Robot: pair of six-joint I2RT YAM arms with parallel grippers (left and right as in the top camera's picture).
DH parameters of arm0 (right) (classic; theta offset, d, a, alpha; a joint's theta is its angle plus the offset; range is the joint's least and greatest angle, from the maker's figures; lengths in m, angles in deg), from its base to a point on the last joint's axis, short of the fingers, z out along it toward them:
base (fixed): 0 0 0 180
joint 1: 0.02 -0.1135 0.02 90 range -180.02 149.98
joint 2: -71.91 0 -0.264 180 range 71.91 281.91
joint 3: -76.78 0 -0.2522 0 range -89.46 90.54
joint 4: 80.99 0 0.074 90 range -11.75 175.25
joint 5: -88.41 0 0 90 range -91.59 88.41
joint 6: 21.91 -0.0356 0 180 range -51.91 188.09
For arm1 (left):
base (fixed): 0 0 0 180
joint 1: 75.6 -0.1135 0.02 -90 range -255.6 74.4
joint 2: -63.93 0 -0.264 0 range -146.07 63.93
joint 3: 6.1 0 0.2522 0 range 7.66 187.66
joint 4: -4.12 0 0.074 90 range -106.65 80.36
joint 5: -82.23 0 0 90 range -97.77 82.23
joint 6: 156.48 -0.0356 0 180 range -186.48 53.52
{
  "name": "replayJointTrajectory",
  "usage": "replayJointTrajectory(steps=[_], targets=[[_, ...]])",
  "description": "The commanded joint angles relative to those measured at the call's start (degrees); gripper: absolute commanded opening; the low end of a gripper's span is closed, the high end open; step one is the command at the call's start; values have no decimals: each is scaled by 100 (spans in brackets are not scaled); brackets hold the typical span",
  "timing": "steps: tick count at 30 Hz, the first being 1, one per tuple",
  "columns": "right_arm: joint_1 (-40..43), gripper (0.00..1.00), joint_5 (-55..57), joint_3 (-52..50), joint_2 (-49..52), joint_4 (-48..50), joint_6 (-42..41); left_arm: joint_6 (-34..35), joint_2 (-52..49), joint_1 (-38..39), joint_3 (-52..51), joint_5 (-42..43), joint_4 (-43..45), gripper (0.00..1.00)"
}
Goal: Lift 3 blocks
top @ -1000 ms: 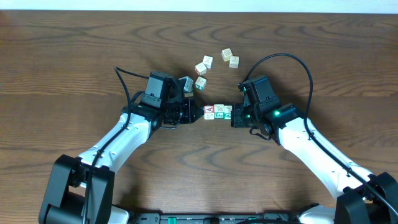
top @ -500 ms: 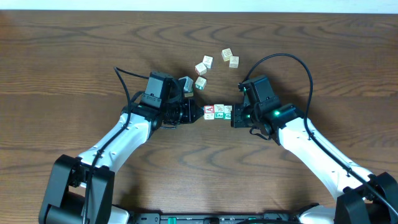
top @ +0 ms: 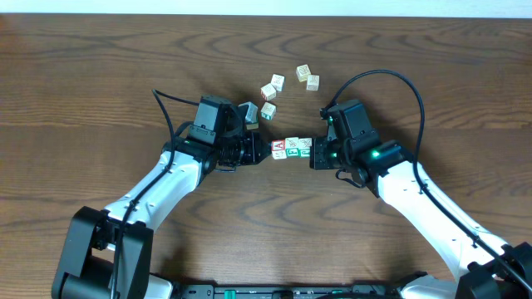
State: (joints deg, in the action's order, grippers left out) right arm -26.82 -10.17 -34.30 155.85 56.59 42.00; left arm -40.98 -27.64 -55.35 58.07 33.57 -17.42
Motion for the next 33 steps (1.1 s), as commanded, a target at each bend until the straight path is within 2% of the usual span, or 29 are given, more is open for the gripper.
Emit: replayJointTrajectory(steps=[1,33], targets=[[-216,1,-1543,293,-81,162,66,9,146,337,297,905,92,7],[-219,1,-1375,293,-81,-72,131,7,297,337,297,901,90,7]])
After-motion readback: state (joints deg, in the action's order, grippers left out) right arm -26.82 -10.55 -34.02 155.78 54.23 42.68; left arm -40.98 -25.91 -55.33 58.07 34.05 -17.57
